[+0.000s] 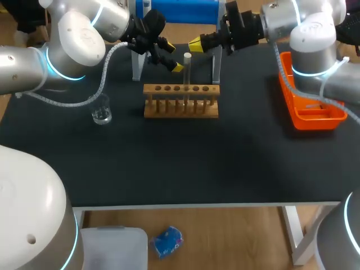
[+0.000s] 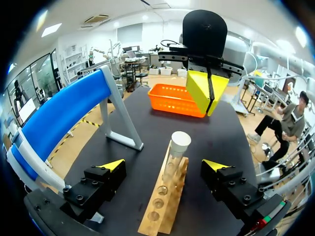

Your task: Invert the test tube, pick up the pipette, mount the tip to pipette, aspirate from beaker and dispense into the tube, eject the tip, return the pipette, and cap with the stopper.

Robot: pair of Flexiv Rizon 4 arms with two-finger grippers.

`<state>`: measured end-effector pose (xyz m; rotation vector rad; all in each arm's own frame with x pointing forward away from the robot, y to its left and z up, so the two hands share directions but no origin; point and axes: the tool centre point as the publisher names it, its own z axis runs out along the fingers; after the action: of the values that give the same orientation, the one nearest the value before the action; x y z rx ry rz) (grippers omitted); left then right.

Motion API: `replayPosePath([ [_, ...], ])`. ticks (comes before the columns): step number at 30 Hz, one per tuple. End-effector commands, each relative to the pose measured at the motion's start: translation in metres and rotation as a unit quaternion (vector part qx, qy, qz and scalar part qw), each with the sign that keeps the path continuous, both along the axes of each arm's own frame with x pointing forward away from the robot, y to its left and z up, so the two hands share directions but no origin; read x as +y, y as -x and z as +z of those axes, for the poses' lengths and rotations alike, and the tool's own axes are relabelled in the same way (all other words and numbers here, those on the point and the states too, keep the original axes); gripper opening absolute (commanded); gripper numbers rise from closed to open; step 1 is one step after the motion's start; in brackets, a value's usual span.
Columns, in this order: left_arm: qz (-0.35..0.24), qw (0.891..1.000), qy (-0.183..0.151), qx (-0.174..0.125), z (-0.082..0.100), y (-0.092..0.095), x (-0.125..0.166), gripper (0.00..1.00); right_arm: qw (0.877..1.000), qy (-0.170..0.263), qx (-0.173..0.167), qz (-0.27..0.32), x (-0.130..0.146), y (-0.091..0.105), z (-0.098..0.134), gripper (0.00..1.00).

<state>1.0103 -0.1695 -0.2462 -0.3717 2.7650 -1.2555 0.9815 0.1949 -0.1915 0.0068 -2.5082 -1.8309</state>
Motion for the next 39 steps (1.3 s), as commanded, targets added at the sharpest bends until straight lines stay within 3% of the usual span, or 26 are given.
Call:
replayPosePath([
  [1, -0.001, 1.000, -0.002, 0.003, 0.001, -0.001, 0.000, 1.00, 1.000, 0.000, 0.000, 0.000, 0.000, 0.000, -0.001, 0.00],
  [13, -0.001, 1.000, -0.002, 0.003, 0.001, -0.001, 0.000, 1.00, 0.998, -0.044, -0.026, 0.029, 0.006, -0.012, -0.007, 0.00],
  [27, -0.001, 1.000, -0.002, 0.003, 0.001, -0.001, 0.000, 1.00, 0.994, -0.092, -0.029, 0.051, 0.014, -0.018, -0.020, 0.00],
  [39, -0.001, 1.000, -0.002, 0.003, 0.001, -0.001, 0.000, 1.00, 0.993, -0.098, -0.020, 0.056, 0.018, -0.017, -0.024, 0.00],
])
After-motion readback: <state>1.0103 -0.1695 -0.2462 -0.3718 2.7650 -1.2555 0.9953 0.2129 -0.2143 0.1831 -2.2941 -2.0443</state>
